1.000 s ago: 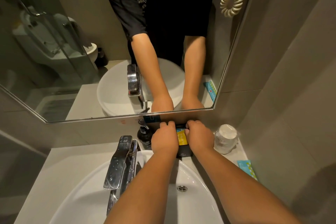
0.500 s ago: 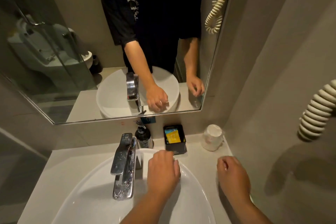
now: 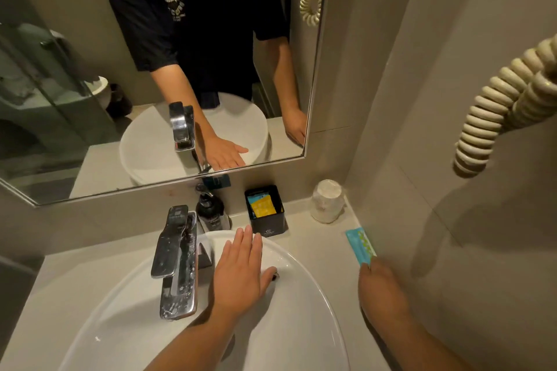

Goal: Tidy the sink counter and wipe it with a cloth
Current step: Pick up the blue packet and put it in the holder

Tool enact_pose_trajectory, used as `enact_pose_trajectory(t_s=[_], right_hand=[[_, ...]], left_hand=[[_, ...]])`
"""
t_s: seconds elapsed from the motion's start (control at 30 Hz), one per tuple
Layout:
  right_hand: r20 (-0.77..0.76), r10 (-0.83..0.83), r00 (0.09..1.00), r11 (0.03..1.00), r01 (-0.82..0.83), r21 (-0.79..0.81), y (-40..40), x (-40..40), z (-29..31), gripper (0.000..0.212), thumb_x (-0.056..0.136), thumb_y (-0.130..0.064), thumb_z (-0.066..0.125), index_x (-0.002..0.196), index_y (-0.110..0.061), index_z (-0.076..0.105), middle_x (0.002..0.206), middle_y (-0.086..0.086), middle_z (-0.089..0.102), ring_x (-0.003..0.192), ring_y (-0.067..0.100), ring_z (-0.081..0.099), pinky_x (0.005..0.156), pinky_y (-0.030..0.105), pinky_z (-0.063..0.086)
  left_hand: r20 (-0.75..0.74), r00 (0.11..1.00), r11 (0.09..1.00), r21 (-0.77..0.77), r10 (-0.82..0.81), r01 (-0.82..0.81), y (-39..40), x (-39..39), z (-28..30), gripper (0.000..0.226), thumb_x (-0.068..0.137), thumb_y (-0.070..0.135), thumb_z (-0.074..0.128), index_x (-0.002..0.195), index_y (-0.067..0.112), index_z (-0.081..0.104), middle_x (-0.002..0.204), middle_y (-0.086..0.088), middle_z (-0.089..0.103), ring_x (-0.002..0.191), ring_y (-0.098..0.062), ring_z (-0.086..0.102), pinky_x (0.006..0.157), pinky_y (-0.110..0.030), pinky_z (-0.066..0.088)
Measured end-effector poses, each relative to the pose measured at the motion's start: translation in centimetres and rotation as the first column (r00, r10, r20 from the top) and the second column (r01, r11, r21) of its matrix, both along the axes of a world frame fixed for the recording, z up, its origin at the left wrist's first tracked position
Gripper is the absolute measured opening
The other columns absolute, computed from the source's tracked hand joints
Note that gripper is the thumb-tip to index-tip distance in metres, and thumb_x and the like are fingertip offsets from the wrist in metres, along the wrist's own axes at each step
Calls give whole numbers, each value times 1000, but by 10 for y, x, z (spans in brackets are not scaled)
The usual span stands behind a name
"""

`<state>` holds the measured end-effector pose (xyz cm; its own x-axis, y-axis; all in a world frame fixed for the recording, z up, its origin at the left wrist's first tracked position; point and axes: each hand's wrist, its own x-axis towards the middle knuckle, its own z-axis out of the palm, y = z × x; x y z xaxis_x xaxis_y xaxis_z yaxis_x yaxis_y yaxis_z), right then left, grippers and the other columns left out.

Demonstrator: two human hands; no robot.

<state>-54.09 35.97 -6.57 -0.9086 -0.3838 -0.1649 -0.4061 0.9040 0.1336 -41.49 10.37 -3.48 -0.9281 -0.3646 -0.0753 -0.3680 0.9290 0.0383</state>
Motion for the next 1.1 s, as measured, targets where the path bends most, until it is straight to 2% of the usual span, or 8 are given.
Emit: enact_pose_trajectory(t_s=[0.13, 0.2, 0.33, 0.5, 0.7, 0.8, 0.9, 1.1], right_hand=[[0, 9, 1000, 999, -9, -49, 3, 0, 11, 36, 34, 0, 87, 60, -11, 65, 62, 14, 54, 50, 30, 53, 36, 32, 46], [17, 10, 1000, 999, -10, -45, 3, -1, 17, 33, 41, -4, 88, 63, -14, 65, 60, 11, 54, 50, 28, 54, 38, 31, 47], [14, -65, 998, 996, 65, -60, -3, 1, 20, 23, 76, -19, 72, 98, -17, 66, 79, 10, 59, 67, 28, 62, 55, 36, 53], [44, -46, 998, 998, 48, -49, -4, 0, 26, 31, 96, -25, 39, 127, -23, 42, 107, 1, 58, 91, 18, 66, 72, 32, 52], [141, -178, 974, 969, 199, -149, -3, -6, 29, 31, 92, -35, 52, 114, -15, 43, 113, 4, 57, 97, 21, 66, 76, 32, 52], [125, -157, 980, 980, 169, -100, -5, -3, 27, 33, 95, -41, 44, 115, -16, 50, 114, 5, 54, 96, 20, 66, 77, 32, 52], [94, -129, 987, 987, 137, -80, -6, 0, 24, 29, 98, -35, 37, 115, -17, 53, 109, 2, 59, 92, 19, 68, 73, 31, 52], [125, -166, 978, 974, 183, -137, -6, -3, 31, 22, 95, -28, 47, 112, -16, 44, 109, 5, 58, 92, 23, 68, 73, 33, 53]], left_hand=[[2, 1000, 1000, 10, -1, 1, 1, 0, 1, 78, 94, 63, 15, 137, 9, 50, 144, -15, 48, 134, -32, 44, 106, -48, 29], [-3, 1000, 1000, 18, -1, 1, 1, -1, 1, 79, 94, 63, 13, 137, 9, 50, 145, -15, 48, 135, -32, 43, 107, -48, 29], [-2, 1000, 1000, 25, 6, -6, 1, 0, 2, 80, 94, 63, 11, 137, 9, 50, 144, -14, 48, 134, -32, 43, 106, -49, 30], [5, 1000, 999, 45, 6, -6, 0, 1, 3, 80, 94, 63, 11, 138, 9, 50, 145, -14, 47, 135, -32, 42, 107, -47, 30], [5, 1000, 999, 48, 10, -10, 0, 0, 4, 80, 94, 64, 11, 138, 10, 50, 145, -14, 48, 135, -32, 43, 106, -47, 31], [9, 1000, 998, 55, 8, -9, 0, 0, 3, 79, 94, 64, 11, 138, 10, 49, 145, -14, 48, 135, -32, 42, 107, -47, 31], [4, 1000, 999, 46, 2, -2, 0, -1, 3, 78, 94, 63, 13, 138, 10, 49, 144, -14, 48, 135, -32, 43, 107, -48, 29], [-2, 1000, 999, 35, 2, -2, -1, 0, 2, 79, 94, 63, 11, 137, 9, 49, 144, -14, 49, 134, -32, 44, 106, -47, 30]])
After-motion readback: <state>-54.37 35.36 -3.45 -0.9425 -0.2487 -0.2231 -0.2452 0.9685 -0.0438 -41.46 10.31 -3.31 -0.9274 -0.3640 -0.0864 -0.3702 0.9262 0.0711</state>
